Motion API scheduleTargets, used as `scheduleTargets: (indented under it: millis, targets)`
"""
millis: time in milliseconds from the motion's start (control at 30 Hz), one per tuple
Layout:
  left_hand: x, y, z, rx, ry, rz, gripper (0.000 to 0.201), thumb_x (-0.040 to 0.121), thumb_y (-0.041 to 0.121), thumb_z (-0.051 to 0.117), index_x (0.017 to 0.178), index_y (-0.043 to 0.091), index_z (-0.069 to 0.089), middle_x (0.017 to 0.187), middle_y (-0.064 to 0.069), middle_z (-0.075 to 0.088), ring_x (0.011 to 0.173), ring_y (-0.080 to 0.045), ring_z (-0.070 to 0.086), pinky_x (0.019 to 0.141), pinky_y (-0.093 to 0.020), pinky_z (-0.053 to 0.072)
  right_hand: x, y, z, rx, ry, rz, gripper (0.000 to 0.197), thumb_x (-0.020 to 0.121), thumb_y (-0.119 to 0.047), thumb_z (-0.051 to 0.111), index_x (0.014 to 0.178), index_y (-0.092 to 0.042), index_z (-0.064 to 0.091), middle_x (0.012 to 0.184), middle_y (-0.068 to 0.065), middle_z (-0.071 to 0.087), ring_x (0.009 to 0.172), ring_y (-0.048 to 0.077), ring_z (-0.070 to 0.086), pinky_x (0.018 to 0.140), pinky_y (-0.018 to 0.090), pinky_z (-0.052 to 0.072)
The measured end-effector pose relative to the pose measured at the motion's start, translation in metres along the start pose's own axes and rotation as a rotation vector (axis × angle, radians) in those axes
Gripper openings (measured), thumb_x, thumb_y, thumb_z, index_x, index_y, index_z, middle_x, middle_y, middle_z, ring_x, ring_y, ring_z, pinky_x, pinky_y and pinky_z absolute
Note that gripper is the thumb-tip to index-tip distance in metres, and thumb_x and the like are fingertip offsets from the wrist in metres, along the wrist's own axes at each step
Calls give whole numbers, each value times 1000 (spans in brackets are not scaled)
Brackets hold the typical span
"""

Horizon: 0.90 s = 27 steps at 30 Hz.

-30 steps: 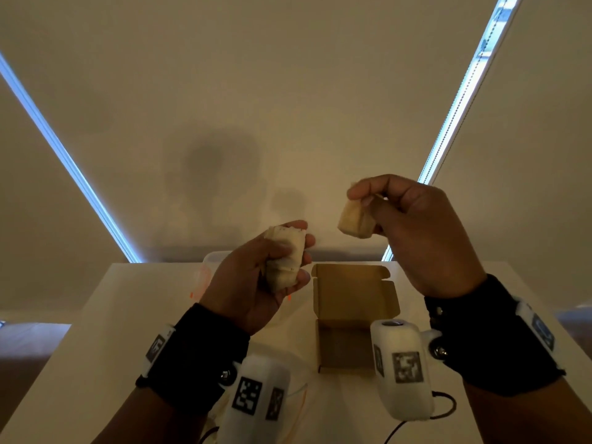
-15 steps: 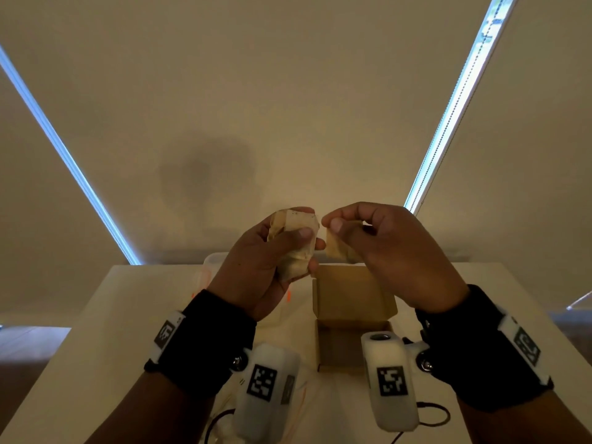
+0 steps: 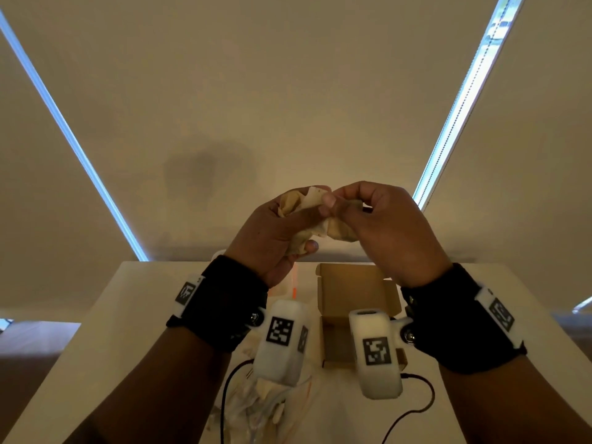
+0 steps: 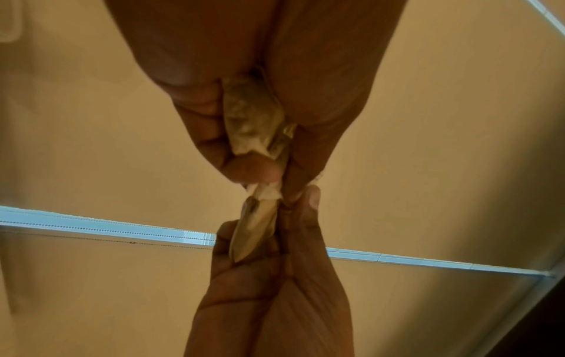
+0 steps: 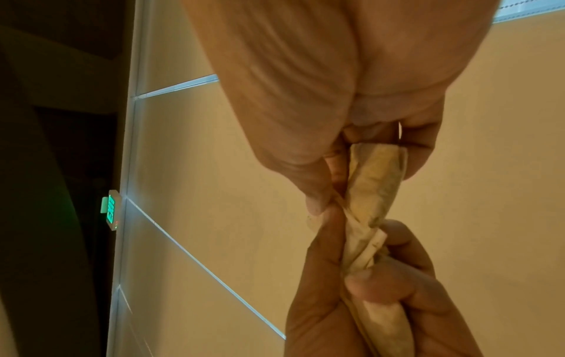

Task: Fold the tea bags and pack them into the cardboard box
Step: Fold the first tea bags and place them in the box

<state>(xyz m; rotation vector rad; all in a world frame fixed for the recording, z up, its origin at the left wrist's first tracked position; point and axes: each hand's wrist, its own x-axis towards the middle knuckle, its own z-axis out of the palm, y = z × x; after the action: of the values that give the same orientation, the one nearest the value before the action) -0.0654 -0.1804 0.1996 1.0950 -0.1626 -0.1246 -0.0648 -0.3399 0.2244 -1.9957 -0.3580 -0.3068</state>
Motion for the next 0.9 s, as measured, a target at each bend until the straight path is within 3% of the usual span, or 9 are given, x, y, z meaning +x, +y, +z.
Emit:
scheduleTargets:
  millis: [100,233,333,500,600,667,767,833,900]
  targets:
    - [1,1,0,20,2,1,25,83,12,71,108,11,70,84,-1,69,71,-12,60,49,-19,47,5,3,-4,50,45,30,16,92,-40,68,90,-26,76,84,-10,75,81,8,71,71,18,58]
    - [3,7,-8,-28,46,2,19,80,19,71,99,14,73,84,0,67,71,-13,58,49,-20,46,15,5,-18,72,139,43,17,94,-38,68,92,-24,77,86,-9,75,80,7,69,71,19,55]
    - [5,9,-18,-62,75,3,20,82,20,69,101,13,70,85,1,66,71,-12,58,50,-19,46,20,3,-30,112,182,38,17,95,-34,68,94,-20,77,89,-3,75,77,8,68,64,15,52]
    - [6,9,-36,-39,170,11,9,86,19,69,95,16,71,86,2,66,73,-12,56,50,-18,45,25,-2,-50,120,231,14,16,95,-32,69,93,-19,77,90,1,75,84,16,70,68,20,56]
    - [3,16,-37,130,270,142,3,88,14,74,90,15,74,80,-1,64,72,-17,54,51,-23,45,26,-1,-55,102,267,27,15,91,-35,72,88,-21,77,87,0,76,88,23,73,78,37,62]
    - [1,24,-25,333,258,289,3,88,12,77,89,13,76,71,-4,63,66,-20,54,51,-27,47,24,-2,-50,74,261,31,15,89,-36,74,85,-22,76,83,-1,76,86,24,73,80,45,62]
    - [-1,30,4,571,113,435,4,86,15,81,90,15,80,65,-3,65,59,-22,55,49,-30,49,20,-2,-37,-13,246,-11,15,88,-37,75,78,-25,73,78,-8,73,78,10,70,76,35,61]
    - [2,29,16,620,50,450,7,86,18,81,93,15,81,64,-5,63,56,-22,52,48,-32,48,15,-7,-30,-89,237,-47,15,88,-38,73,77,-29,72,76,-15,70,74,1,66,69,21,53]
    - [5,27,18,633,57,438,10,86,20,81,94,15,81,62,-9,60,52,-22,49,47,-31,45,12,-11,-24,-65,214,-55,14,89,-40,72,80,-28,73,75,-15,72,73,0,67,69,18,54]
